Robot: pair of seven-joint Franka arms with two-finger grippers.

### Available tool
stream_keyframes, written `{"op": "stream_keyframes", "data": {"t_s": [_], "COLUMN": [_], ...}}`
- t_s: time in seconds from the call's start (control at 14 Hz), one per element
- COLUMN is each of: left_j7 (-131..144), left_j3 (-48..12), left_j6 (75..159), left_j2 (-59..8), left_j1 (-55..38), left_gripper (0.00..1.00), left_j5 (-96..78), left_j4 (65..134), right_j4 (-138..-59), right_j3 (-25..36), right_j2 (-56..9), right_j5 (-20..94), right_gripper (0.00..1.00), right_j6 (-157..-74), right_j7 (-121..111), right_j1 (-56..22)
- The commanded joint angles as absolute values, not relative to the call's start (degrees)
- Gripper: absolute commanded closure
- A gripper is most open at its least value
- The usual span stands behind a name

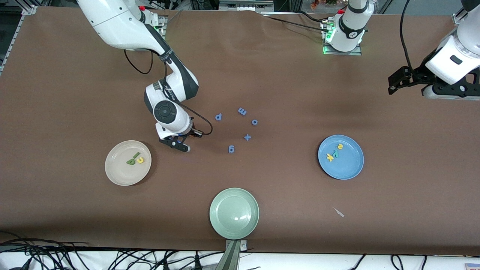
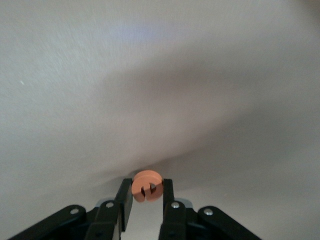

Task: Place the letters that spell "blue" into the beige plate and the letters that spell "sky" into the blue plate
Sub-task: 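Grasp the orange e with the right gripper and drop it on the cream plate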

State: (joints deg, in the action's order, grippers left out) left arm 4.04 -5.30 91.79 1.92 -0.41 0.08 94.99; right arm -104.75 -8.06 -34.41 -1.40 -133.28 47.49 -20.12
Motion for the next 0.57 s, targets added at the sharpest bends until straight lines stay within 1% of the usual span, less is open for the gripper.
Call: {"op": "stream_keyframes", "data": {"t_s": [0.0, 0.14, 0.36, 0.5], "left_j7": [4.13, 4.22, 4.13, 3.52], "left_j3": [-4.04, -4.13, -4.13, -4.04], "left_j6": [92.55, 92.46, 92.55, 92.29], "left_j2": [3.08, 2.9, 0.71, 0.79], "left_j1": [-1.41, -1.23, -0.97, -0.7], "left_gripper": [0.0, 0.0, 0.0, 0.0], "left_j5": [-0.7, -0.7, -1.05, -1.05], "left_j4": [96.07, 95.98, 92.91, 92.81], "right_j4": [-104.77, -104.59, -104.59, -104.68], "right_j3": [-8.0, -6.25, -3.09, -0.89], "right_j2": [-30.07, -28.66, -27.6, -26.9], "right_j5": [-2.28, -2.37, -2.63, -2.64], "right_gripper": [0.78, 0.78, 0.77, 0.76], "right_j6": [-127.99, -126.65, -126.56, -126.04], "right_j7": [35.48, 25.36, 13.92, 7.85], "right_j1": [-14.78, -12.49, -10.38, -9.84]}}
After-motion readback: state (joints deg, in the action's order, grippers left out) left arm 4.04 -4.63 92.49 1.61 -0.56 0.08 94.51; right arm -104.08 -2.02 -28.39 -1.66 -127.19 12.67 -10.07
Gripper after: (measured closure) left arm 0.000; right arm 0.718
